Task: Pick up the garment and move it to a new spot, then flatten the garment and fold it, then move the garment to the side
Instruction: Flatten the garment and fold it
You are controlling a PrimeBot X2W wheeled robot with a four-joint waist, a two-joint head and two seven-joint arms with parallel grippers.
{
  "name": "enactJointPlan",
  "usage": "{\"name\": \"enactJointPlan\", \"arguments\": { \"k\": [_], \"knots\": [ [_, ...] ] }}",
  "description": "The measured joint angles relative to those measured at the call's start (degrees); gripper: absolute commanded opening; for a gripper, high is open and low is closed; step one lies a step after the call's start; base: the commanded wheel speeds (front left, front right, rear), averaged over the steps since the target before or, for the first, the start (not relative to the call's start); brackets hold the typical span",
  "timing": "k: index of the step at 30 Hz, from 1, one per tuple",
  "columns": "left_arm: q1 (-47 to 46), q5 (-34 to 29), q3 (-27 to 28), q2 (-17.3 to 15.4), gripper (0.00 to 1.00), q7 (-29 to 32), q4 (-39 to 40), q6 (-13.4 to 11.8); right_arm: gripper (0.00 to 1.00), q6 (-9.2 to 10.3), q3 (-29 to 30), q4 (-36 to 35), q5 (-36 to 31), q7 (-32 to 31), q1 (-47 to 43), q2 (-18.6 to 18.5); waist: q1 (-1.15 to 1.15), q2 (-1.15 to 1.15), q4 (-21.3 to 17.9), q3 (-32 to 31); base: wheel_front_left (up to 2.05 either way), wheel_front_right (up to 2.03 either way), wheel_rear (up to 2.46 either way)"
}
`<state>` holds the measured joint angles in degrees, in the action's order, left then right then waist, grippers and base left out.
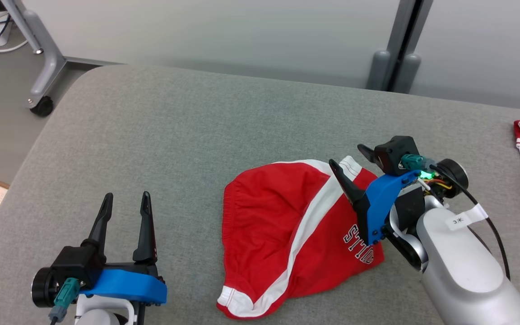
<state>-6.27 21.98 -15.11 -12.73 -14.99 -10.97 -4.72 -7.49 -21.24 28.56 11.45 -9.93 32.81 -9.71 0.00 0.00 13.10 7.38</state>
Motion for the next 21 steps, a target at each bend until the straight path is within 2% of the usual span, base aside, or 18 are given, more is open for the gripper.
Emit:
{"name": "enactJointPlan", "arguments": {
  "k": [13,14,15,21],
  "knots": [
    [-1.2,-1.4,0.4,2.0,1.00,0.0,-1.3,1.3,1.00,0.00,-1.2,17.8,-0.2,-0.1,1.4,2.6,0.00,0.00,3.1,1.7,0.00,0.00,0.00],
    [-1.3,-1.4,0.5,2.1,1.00,0.0,-1.4,1.4,0.38,0.00,-1.5,19.0,-0.2,-0.1,1.8,2.7,0.00,0.00,3.2,1.7,0.00,0.00,0.00],
    [-1.3,-1.5,0.6,2.3,1.00,0.0,-1.5,1.6,0.00,0.00,-1.7,19.8,0.0,0.0,2.2,2.9,0.00,0.00,3.2,1.7,0.00,0.00,0.00],
    [-1.1,-1.8,1.8,2.4,1.00,0.0,-1.8,1.7,0.00,0.00,-1.8,21.9,0.7,6.5,4.5,3.2,0.00,0.00,2.1,1.0,0.00,0.00,0.00]
  ]
}}
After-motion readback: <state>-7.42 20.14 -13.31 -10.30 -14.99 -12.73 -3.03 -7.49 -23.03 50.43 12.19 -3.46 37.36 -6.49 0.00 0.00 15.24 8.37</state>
